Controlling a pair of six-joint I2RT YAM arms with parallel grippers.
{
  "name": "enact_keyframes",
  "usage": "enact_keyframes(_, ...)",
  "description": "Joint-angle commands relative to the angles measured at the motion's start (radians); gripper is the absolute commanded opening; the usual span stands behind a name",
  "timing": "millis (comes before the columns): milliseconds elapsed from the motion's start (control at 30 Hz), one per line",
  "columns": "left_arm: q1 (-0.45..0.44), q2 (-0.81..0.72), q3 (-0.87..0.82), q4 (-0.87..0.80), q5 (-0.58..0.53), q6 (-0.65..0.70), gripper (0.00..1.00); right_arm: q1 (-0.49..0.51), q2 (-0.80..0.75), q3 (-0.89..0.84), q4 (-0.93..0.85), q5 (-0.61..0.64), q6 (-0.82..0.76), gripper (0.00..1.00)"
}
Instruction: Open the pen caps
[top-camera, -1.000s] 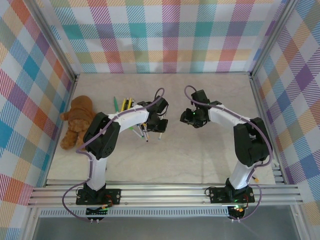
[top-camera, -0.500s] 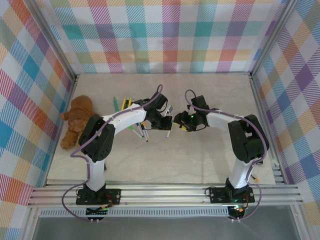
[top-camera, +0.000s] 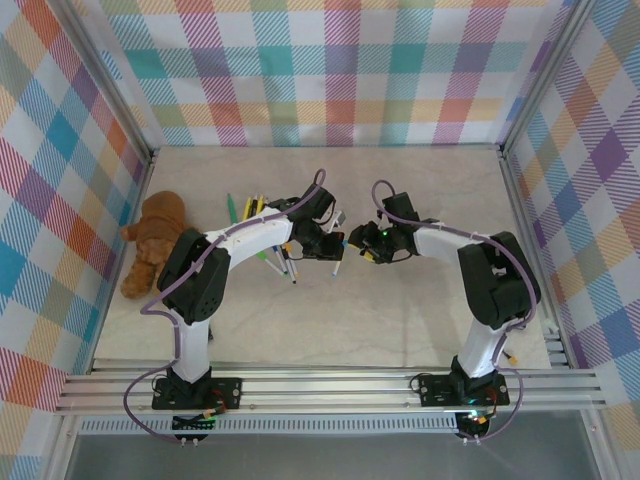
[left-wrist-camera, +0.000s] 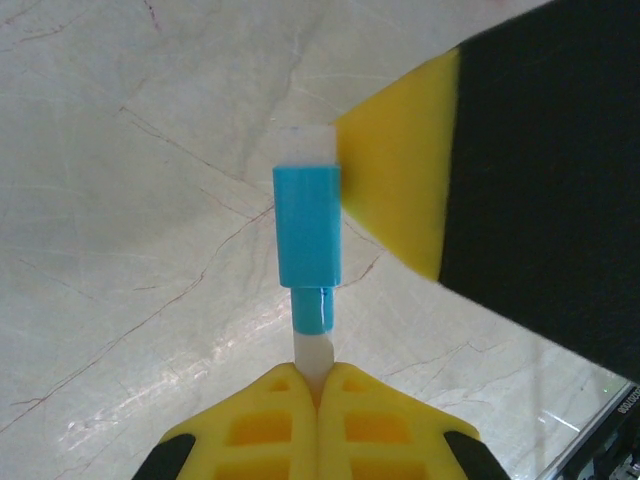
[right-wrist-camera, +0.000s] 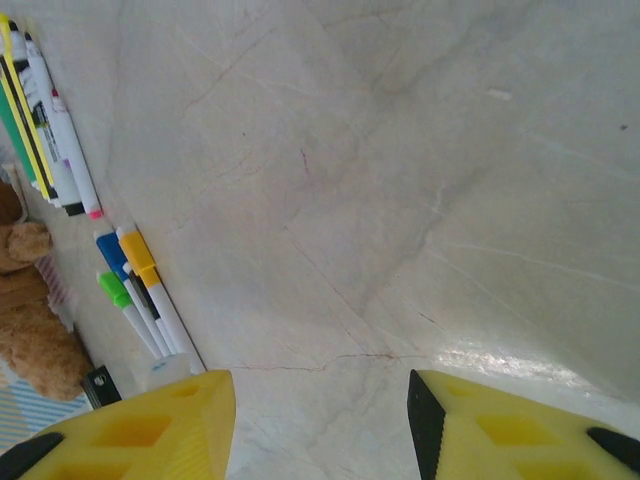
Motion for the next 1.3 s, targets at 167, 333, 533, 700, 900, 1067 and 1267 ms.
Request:
enact_keyframes(167,-0.012,0.016,0.000,-0.017,0.024,0.017,0.00,0.014,-0.082,0.003,-0.006,0.046,-0.012,0.51)
enact_keyframes(333,-0.016,0.020,0.012,-0.018,0.025,0.016,0.00,0.034,-0.054,0.007,0.012,0.016,-0.009,0.51)
enact_keyframes(533,-0.027,0.020,0.024,-0.028,0.024,0.019,0.00,0.062,-0.020,0.021,0.045,-0.013,0.000,0.50)
enact_keyframes(700,-0.027,0.018,0.021,-0.028,0.021,0.019,0.00,0.083,0.020,0.049,0.042,-0.025,0.005,0.48)
enact_keyframes(900,-0.027,0.004,0.016,-0.033,0.019,0.025,0.00,0.084,0.046,0.051,0.065,-0.045,0.021,0.16)
enact_keyframes(1067,-0.028,0.002,0.008,-0.030,0.018,0.028,0.00,0.084,0.068,0.042,0.110,-0.088,0.045,0.05)
enact_keyframes(1267,-0.027,-0.007,-0.029,0.007,0.016,0.005,0.17,0.084,0.063,0.027,0.133,-0.088,0.076,0.00)
